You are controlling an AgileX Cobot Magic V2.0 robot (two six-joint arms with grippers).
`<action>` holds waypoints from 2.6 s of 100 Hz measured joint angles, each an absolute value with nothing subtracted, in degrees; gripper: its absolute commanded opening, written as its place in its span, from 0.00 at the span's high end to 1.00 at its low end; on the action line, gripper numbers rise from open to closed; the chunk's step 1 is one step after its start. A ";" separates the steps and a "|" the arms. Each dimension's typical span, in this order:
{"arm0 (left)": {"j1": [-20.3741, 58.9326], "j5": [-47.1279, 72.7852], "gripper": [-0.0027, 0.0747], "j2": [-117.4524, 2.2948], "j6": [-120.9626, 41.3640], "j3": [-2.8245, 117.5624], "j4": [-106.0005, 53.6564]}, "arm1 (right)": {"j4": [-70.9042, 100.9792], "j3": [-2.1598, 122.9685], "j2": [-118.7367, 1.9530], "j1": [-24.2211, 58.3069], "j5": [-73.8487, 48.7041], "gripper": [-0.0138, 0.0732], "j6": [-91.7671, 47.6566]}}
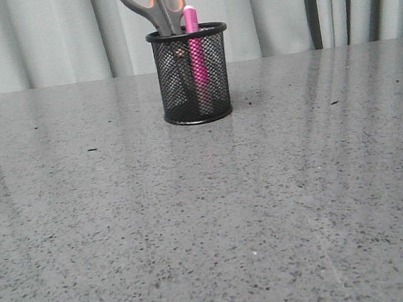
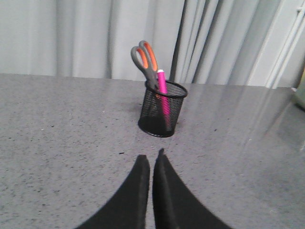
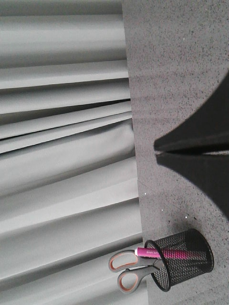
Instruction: Put pen and scissors into bin
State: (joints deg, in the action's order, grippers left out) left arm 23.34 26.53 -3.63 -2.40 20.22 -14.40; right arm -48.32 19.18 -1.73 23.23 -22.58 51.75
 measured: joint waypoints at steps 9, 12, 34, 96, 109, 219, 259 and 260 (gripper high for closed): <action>20.28 19.78 0.99 -3.37 -5.36 15.08 -12.00 | -48.32 19.18 -1.73 23.23 -22.58 0.93 51.75; 18.96 17.48 0.99 -3.27 -6.30 13.23 -11.57 | -48.32 19.18 -1.73 23.23 -22.58 0.93 51.75; 7.12 7.02 0.99 -2.87 -8.30 1.71 -8.66 | -48.32 19.18 -1.73 23.23 -22.58 0.93 51.85; 3.28 18.74 0.99 0.21 -8.52 -0.27 -10.00 | -48.29 19.18 -1.73 23.23 -22.58 0.93 51.85; 3.28 18.74 0.99 0.21 -8.52 -0.27 -10.48 | -48.29 19.18 -1.73 23.23 -22.58 0.93 51.85; 3.28 18.78 0.99 0.21 -8.55 -0.27 -10.68 | -48.29 19.08 -1.73 23.23 -22.58 0.93 51.85; 3.28 18.78 0.99 0.21 -8.55 -0.27 -10.68 | -49.16 13.23 -1.73 23.23 -25.24 0.93 51.85; 3.28 18.78 0.99 0.21 -8.55 -0.27 -10.68 | -49.32 13.00 -1.73 23.23 -25.24 0.93 51.85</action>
State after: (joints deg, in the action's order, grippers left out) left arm 3.28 18.78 0.21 -8.55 -0.27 -10.68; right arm -49.32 13.00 -1.73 23.23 -25.24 51.85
